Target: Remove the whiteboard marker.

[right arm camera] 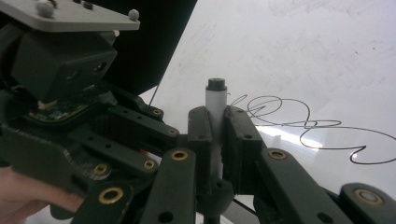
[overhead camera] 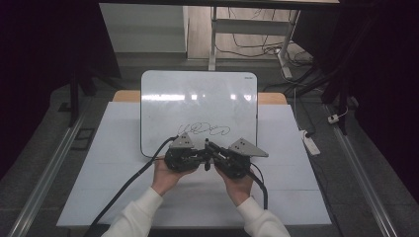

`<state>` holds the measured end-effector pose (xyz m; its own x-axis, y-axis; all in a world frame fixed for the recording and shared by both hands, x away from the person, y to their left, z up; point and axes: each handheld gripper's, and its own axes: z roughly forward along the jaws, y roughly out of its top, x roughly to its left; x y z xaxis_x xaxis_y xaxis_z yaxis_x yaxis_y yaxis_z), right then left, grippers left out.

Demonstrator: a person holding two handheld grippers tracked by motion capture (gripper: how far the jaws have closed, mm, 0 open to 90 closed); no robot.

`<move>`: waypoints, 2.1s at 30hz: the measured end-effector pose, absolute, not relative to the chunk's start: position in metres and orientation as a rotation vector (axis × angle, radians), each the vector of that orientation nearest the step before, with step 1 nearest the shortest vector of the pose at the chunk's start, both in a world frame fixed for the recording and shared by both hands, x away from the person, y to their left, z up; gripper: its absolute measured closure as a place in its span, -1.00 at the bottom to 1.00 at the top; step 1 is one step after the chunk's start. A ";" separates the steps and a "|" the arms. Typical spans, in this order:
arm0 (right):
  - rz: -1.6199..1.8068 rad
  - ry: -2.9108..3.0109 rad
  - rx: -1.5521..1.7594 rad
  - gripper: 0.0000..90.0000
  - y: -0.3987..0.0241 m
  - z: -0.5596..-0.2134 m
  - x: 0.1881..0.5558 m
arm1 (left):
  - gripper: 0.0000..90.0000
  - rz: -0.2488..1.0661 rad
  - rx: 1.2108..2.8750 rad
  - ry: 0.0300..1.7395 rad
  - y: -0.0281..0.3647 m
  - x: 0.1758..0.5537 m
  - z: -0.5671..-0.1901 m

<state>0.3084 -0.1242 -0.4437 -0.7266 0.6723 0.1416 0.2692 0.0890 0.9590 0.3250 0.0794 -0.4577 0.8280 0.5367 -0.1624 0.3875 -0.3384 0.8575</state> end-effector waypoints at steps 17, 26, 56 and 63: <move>1.702 2.383 0.666 0.25 -0.166 -0.444 0.331 | 0.81 0.031 2.039 0.547 0.106 0.329 -0.444; 1.667 2.605 0.466 0.24 -0.162 -0.459 0.335 | 0.81 -0.048 2.044 0.492 0.106 0.330 -0.446; 1.713 2.778 0.325 0.64 -0.135 -0.478 0.338 | 0.80 -0.132 2.039 0.410 0.094 0.331 -0.452; 1.748 2.759 0.338 0.63 -0.134 -0.479 0.338 | 0.81 -0.142 2.030 0.408 0.096 0.332 -0.451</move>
